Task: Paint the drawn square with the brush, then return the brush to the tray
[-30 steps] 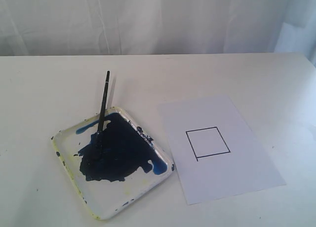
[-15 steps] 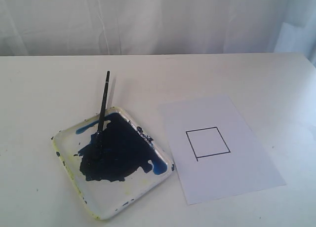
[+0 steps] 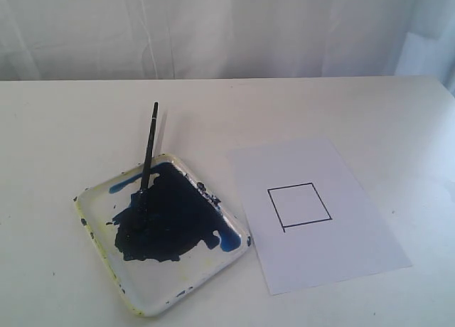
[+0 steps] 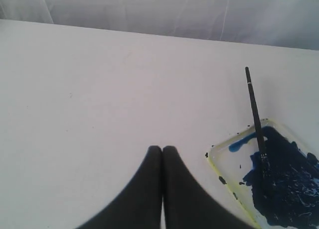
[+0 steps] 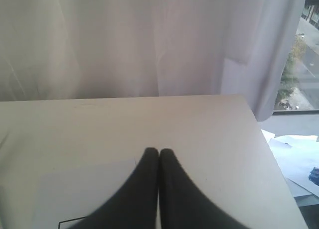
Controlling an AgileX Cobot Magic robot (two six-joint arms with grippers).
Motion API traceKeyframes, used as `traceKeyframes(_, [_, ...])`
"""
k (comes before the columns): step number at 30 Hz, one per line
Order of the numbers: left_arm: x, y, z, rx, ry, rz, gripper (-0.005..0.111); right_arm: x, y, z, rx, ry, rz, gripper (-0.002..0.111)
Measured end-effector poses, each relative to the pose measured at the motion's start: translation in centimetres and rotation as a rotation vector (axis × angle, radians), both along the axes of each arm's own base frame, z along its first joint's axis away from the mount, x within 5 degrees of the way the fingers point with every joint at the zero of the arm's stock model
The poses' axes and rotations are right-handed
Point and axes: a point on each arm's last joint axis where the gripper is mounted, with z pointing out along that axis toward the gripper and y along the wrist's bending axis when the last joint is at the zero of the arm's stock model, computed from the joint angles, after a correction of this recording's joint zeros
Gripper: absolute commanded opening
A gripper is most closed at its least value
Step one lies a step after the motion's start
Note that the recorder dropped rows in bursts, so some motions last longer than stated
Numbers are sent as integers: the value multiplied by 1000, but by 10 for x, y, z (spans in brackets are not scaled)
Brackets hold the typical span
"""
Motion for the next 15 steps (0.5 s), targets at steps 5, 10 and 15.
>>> traceKeyframes(5, [30,2,16,0,-22,2,0,30,1,2,-5,62,1,0])
traceKeyframes(10, [49,2,21,0,-21,3,0,58,3,-15,-11,162,6,0])
traceKeyframes(15, [72,4,13,5,47,0,0,80,5,-31,-46,248,36,12])
